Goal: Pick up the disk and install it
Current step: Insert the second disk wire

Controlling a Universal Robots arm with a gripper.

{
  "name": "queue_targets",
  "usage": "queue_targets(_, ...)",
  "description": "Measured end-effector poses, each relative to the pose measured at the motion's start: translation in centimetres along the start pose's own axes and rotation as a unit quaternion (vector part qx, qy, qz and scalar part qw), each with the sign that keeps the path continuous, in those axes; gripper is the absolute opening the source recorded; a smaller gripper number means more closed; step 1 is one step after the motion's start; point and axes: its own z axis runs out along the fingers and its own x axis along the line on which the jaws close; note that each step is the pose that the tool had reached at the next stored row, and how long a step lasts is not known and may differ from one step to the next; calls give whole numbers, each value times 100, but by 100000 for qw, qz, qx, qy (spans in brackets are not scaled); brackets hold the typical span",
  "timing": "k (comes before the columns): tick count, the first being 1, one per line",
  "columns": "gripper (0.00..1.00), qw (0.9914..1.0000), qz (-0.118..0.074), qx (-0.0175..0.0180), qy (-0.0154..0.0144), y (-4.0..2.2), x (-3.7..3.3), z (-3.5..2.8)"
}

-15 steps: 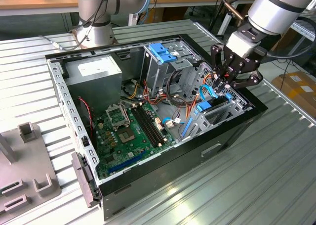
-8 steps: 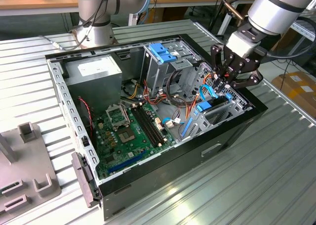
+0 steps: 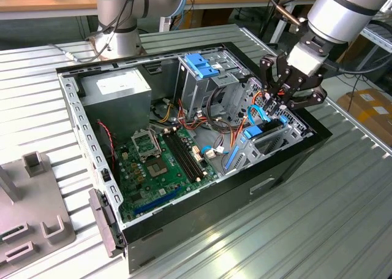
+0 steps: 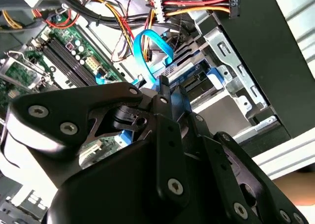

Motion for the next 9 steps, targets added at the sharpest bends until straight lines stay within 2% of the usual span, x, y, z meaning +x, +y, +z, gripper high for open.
queue_targets(1, 24, 99991, -1355, -65, -11, 0, 0, 0)
queue_targets(2, 24, 99918, -4048, -200, -41, 0, 0, 0)
queue_targets(3, 24, 99835, -5731, -288, -59, 0, 0, 0)
queue_targets(4, 24, 99778, -6658, -332, -71, 0, 0, 1)
queue_targets(5, 24, 99681, -7965, -401, -84, 0, 0, 0)
queue_targets(6, 24, 99530, -9669, -487, -107, 0, 0, 1)
queue_targets(8, 24, 99143, -13047, -663, -147, 0, 0, 1)
queue_targets(9, 24, 98994, -14127, -720, -163, 0, 0, 2)
